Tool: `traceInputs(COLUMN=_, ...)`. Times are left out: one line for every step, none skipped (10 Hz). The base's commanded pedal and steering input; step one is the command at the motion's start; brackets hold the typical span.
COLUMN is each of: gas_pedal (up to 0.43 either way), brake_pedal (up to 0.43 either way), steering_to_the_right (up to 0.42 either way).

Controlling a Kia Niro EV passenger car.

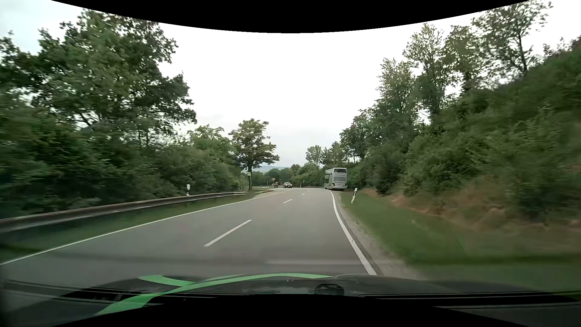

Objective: Follow the waypoints while adhering to traffic rules and regulations

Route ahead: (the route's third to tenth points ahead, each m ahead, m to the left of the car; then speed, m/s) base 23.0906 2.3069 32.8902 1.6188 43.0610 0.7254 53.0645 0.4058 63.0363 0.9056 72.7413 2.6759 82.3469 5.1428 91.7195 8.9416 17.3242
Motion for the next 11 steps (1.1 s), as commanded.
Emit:
traceInputs(gas_pedal=0.157, brake_pedal=0.0, steering_to_the_right=0.029)
traceInputs(gas_pedal=0.157, brake_pedal=0.0, steering_to_the_right=0.024)
traceInputs(gas_pedal=0.138, brake_pedal=0.0, steering_to_the_right=0.018)
traceInputs(gas_pedal=0.118, brake_pedal=0.0, steering_to_the_right=0.015)
traceInputs(gas_pedal=0.047, brake_pedal=0.0, steering_to_the_right=0.014)
traceInputs(gas_pedal=0.039, brake_pedal=0.0, steering_to_the_right=0.012)
traceInputs(gas_pedal=0.039, brake_pedal=0.0, steering_to_the_right=0.008)
traceInputs(gas_pedal=0.0, brake_pedal=0.0, steering_to_the_right=0.004)
traceInputs(gas_pedal=0.0, brake_pedal=0.0, steering_to_the_right=0.004)
traceInputs(gas_pedal=0.0, brake_pedal=0.0, steering_to_the_right=0.004)
traceInputs(gas_pedal=0.0, brake_pedal=0.0, steering_to_the_right=0.003)
